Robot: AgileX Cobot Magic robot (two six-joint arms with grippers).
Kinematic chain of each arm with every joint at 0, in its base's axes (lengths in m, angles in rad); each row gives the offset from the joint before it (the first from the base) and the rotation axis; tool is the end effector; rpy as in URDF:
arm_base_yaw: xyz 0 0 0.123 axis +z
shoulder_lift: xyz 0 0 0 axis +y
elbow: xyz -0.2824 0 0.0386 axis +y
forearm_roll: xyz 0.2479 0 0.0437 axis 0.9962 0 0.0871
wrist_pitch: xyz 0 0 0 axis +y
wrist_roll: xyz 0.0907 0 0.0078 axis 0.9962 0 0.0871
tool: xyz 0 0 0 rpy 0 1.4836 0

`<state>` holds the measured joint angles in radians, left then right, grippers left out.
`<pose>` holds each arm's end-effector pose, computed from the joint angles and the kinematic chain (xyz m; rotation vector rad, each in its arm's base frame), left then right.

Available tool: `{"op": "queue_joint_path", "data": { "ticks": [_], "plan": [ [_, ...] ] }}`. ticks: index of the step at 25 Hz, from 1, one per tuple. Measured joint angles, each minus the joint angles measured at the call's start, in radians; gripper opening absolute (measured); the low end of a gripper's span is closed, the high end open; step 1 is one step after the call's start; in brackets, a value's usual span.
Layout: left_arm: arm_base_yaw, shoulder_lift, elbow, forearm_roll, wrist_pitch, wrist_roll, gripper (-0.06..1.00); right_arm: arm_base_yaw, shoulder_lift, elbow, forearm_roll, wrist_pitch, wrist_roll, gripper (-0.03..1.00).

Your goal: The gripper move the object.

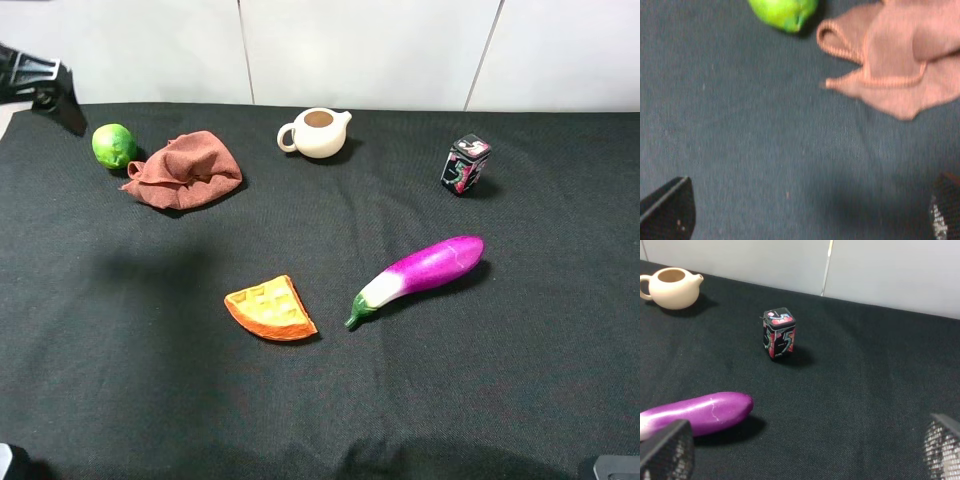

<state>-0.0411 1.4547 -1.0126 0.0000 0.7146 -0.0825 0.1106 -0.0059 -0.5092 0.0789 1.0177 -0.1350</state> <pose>0.2918 -0.0120 0.2615 -0.0547 2.6404 -0.0418 -0.0060 0.0055 0.2834 -0.2454 1.9694 0.0777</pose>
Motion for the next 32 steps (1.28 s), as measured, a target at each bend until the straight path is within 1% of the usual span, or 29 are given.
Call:
{"op": "queue_joint_path", "data": {
  "ticks": [6, 13, 21, 32],
  "plan": [
    [0.0, -0.186, 0.18, 0.0, -0.049, 0.007, 0.99, 0.0, 0.0, 0.0, 0.0, 0.0, 0.0, 0.69],
    [0.0, -0.438, 0.322, 0.0, -0.046, 0.009, 0.99, 0.0, 0.0, 0.0, 0.0, 0.0, 0.0, 0.69],
    [0.0, -0.756, 0.437, 0.0, -0.004, 0.009, 0.99, 0.0, 0.0, 0.0, 0.0, 0.0, 0.0, 0.69],
    [0.0, -1.099, 0.506, 0.0, 0.142, 0.024, 0.99, 0.0, 0.0, 0.0, 0.0, 0.0, 0.0, 0.69]
  ]
}}
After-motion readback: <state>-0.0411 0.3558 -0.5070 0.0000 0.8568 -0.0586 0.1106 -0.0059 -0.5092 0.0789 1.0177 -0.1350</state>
